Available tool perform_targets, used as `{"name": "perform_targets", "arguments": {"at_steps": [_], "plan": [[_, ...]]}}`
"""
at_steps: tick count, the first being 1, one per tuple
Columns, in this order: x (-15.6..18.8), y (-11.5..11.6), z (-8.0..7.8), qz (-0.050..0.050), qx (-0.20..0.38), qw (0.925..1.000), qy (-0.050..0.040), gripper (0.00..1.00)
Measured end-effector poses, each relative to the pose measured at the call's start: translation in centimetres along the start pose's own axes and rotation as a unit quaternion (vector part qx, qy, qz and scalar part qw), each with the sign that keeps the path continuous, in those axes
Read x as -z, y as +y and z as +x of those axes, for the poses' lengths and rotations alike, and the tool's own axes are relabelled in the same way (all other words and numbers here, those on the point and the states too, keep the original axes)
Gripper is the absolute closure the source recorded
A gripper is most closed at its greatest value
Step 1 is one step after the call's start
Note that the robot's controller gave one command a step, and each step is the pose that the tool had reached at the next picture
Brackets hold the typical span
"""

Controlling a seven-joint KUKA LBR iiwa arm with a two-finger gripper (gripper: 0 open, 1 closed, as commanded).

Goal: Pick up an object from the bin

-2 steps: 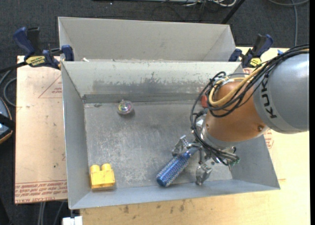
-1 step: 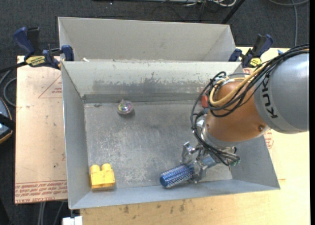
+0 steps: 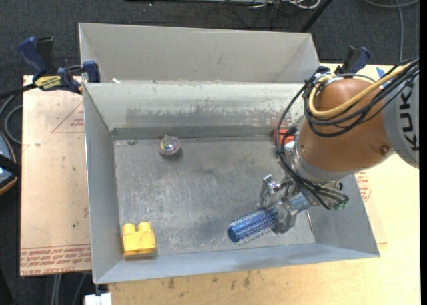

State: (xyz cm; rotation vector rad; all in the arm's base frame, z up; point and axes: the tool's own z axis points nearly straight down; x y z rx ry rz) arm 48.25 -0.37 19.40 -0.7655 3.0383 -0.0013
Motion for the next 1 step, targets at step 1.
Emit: {"name": "perform_targets", "arguments": {"at_steps": [1], "plan": [[2.58,-3.05,0.22,0.0,0.004,1.0,0.0015,1.0]]}}
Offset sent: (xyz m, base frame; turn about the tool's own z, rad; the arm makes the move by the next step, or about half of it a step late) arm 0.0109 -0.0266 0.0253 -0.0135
